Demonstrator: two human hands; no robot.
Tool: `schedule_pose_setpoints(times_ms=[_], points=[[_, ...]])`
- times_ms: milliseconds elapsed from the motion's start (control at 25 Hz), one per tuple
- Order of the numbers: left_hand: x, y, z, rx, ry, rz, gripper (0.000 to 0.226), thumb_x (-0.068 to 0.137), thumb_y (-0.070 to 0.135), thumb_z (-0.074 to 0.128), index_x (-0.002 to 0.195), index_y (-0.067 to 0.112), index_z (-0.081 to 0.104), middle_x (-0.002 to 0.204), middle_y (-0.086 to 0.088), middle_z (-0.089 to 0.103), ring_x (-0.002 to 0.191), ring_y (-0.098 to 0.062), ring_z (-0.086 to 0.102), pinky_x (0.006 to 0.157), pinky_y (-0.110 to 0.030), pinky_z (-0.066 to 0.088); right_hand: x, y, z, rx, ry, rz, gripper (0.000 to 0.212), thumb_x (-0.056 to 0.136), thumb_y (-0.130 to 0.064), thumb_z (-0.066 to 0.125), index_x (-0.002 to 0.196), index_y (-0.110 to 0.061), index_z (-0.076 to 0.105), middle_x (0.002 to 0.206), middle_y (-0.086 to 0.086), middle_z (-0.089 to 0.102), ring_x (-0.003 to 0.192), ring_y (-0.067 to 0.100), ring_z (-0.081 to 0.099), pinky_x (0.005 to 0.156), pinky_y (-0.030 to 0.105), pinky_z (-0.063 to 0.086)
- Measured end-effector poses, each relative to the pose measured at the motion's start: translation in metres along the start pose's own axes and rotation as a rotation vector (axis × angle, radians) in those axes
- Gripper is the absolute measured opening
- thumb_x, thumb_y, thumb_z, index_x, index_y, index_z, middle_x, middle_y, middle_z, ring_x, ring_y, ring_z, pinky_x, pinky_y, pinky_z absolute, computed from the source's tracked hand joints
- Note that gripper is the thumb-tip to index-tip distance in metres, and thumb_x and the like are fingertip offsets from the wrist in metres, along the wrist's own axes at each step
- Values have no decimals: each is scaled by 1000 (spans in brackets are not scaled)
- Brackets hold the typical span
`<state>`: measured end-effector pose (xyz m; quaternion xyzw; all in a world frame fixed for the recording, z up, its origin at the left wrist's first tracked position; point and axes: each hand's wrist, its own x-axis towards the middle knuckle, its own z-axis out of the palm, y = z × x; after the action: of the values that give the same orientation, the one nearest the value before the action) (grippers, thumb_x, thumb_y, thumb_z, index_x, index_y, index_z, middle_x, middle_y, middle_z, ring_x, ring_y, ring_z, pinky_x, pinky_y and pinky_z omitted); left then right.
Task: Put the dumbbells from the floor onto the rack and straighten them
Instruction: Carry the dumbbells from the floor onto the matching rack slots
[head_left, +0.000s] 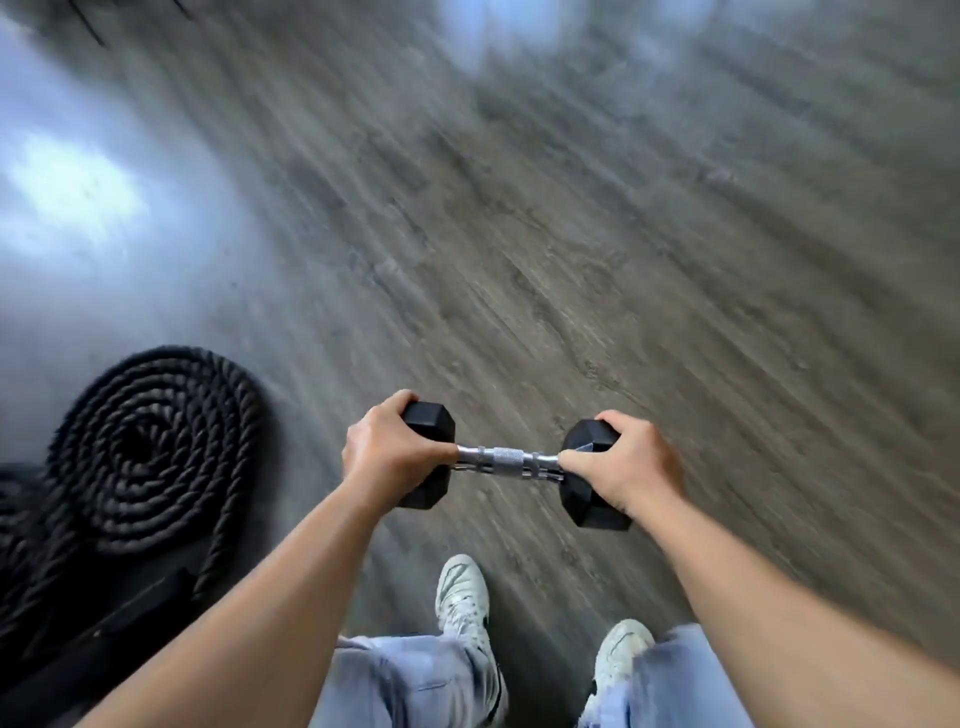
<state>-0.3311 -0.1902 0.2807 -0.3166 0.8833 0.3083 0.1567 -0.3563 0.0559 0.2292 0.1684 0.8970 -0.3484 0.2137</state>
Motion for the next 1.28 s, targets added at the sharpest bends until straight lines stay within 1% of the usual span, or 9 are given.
schedule_pose_setpoints(times_ms=[120, 280, 400, 560, 760, 880, 960, 1160, 1280], points=[[-89, -18, -136, -52, 191, -108, 61, 47, 53, 91, 96, 27, 65, 85, 6, 68, 90, -26, 62, 75, -35, 53, -90, -112, -33, -47, -88, -198, 47, 47, -54, 74, 77, -20, 60, 62, -4, 60, 66, 21, 60, 60, 33, 52], [-183, -80, -274, -110, 372, -206, 87, 51, 46, 91, 133, 36, 62, 115, -3, 72, 113, -27, 63, 96, -36, 53, -211, -231, -21, -81, -209, -405, 53, 44, -57, 74, 76, -18, 59, 63, -4, 60, 68, 22, 60, 61, 33, 49], [-239, -164, -361, -120, 473, -286, 91, 51, 48, 88, 136, 35, 60, 123, -2, 71, 117, -26, 62, 97, -34, 52, -304, -302, 33, -97, -292, -544, 66, 33, -69, 66, 76, -19, 62, 65, -6, 63, 72, 23, 62, 65, 35, 52], [-300, -289, -450, -146, 538, -427, 88, 53, 46, 88, 136, 35, 60, 125, -2, 70, 117, -26, 62, 95, -33, 52, -421, -371, 127, -106, -415, -673, 53, 36, -67, 72, 72, -28, 65, 64, -6, 64, 73, 22, 64, 66, 37, 53], [-342, -426, -522, -196, 589, -594, 100, 49, 50, 89, 142, 34, 56, 116, -2, 73, 107, -25, 67, 89, -35, 57, -527, -430, 253, -166, -553, -743, 75, 45, -64, 79, 111, -29, 72, 103, -3, 75, 105, 25, 67, 82, 35, 52], [-343, -489, -553, -177, 593, -648, 96, 52, 49, 91, 140, 32, 57, 112, -1, 73, 104, -24, 66, 84, -33, 57, -562, -457, 312, -254, -614, -726, 53, 52, -57, 82, 95, -28, 71, 91, -8, 72, 96, 24, 66, 75, 33, 48], [-338, -515, -566, -163, 584, -680, 93, 53, 45, 91, 139, 31, 58, 111, 0, 72, 103, -22, 65, 82, -32, 57, -575, -469, 339, -302, -661, -700, 47, 53, -56, 82, 85, -25, 64, 82, -11, 66, 86, 20, 60, 71, 33, 45], [-311, -586, -573, -189, 557, -809, 99, 48, 48, 88, 140, 32, 56, 105, 3, 71, 96, -21, 66, 77, -34, 58, -587, -498, 419, -406, -724, -675, 54, 55, -54, 81, 100, -30, 66, 94, -6, 68, 100, 23, 65, 74, 31, 42], [-302, -616, -562, -140, 514, -858, 98, 55, 49, 87, 144, 30, 53, 117, -3, 70, 109, -26, 65, 82, -35, 57, -590, -496, 451, -513, -746, -668, 53, 53, -56, 80, 97, -33, 63, 90, -9, 64, 92, 20, 63, 73, 30, 43]])
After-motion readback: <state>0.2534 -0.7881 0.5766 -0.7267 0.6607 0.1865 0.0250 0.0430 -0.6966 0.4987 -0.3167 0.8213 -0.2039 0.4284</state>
